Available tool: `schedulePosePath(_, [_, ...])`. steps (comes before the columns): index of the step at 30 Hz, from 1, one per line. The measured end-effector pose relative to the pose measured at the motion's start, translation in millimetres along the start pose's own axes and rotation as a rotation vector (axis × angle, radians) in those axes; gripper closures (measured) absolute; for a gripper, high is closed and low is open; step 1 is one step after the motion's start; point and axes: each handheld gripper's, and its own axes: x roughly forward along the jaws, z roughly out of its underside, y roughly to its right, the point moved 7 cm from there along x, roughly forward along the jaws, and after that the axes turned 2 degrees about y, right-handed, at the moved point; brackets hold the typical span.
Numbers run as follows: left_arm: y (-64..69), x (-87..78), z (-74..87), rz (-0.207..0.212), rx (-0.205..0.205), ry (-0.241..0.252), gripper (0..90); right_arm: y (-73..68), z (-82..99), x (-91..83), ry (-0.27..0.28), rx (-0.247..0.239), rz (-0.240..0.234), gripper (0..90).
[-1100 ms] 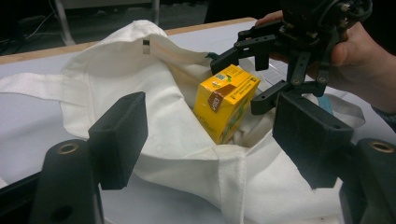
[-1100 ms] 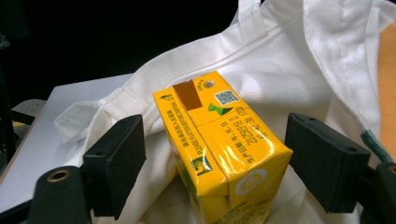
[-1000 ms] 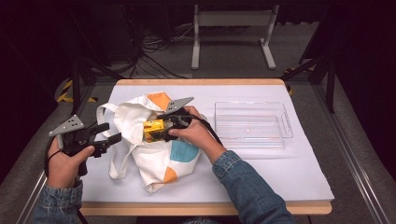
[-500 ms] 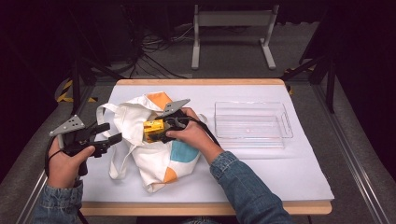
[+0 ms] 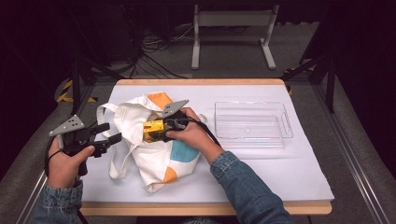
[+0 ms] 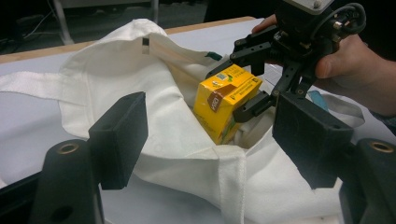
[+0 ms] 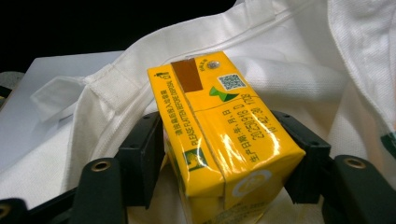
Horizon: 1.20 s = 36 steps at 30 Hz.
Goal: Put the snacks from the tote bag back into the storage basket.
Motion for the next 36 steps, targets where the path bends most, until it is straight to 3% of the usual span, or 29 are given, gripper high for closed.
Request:
schedulePosePath(10, [-0.9, 0.3, 0.4, -0.002, 0.003, -0.001, 27.5, -1.7, -0.6, -6.2, -0.024, -0.034, -0.026, 50.2])
schedulePosePath(23, [-0.9, 0.5, 0.6, -0.002, -0.001, -0.001, 27.6, -3.4, -1.8, -7.7, -0.032, -0.062, -0.03, 51.3])
schedulePosePath(36, [-0.9, 0.4, 0.6, -0.002, -0.002, -0.001, 27.5, -2.6, -19.8, -20.9, 0.032, -0.059, -0.035, 51.3])
